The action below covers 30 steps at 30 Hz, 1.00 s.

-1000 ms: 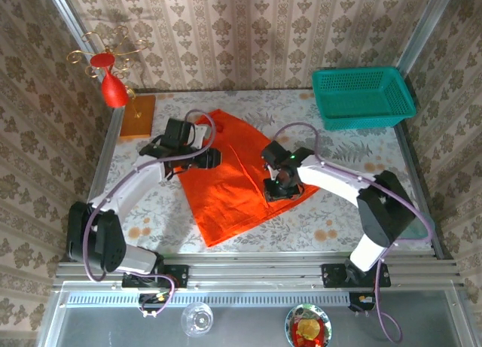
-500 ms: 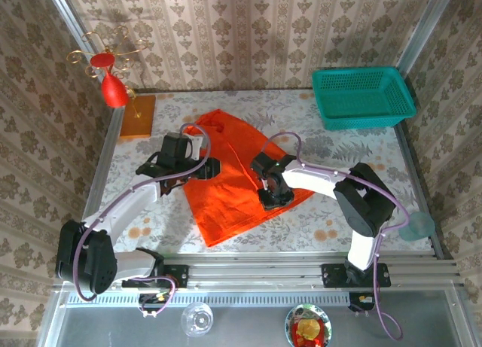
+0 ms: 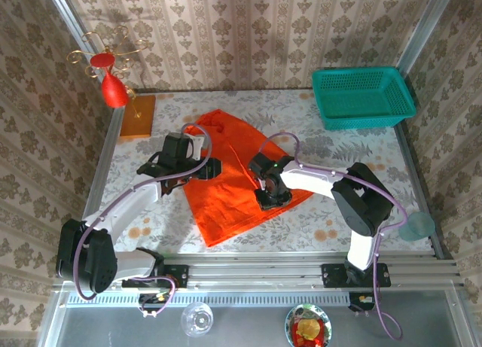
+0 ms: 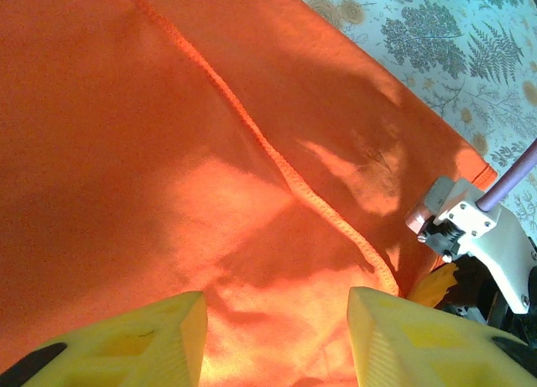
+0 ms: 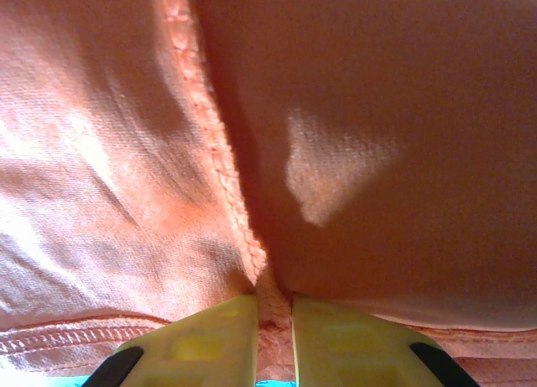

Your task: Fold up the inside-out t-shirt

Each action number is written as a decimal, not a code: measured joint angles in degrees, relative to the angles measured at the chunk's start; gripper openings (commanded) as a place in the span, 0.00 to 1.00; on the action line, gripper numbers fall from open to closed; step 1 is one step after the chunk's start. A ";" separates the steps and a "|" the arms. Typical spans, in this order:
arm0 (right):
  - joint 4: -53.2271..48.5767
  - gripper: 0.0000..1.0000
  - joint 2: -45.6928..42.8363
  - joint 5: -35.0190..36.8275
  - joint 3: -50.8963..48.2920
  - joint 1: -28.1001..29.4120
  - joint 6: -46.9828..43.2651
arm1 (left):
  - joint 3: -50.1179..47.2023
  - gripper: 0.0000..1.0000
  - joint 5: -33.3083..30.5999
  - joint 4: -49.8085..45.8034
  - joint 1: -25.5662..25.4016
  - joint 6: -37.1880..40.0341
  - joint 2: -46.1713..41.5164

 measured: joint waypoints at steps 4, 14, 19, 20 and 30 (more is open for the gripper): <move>0.28 0.06 0.07 -0.07 0.09 0.15 0.26 | 0.00 0.48 -0.17 0.02 0.00 0.00 0.28; -1.11 0.00 -0.94 -0.09 3.08 0.28 0.66 | -0.68 0.51 -3.02 2.75 -8.07 3.41 -0.42; -2.36 0.00 -3.45 -0.72 6.12 0.31 1.70 | -7.82 0.56 -8.44 9.25 -17.92 8.11 -4.70; -2.54 0.00 -3.80 -1.07 6.69 0.31 1.90 | -9.62 0.57 -9.57 10.67 -19.56 8.81 -5.40; -2.25 0.00 -4.68 -6.75 7.85 -1.03 6.45 | -26.82 0.70 -18.71 28.41 -30.10 13.25 -9.27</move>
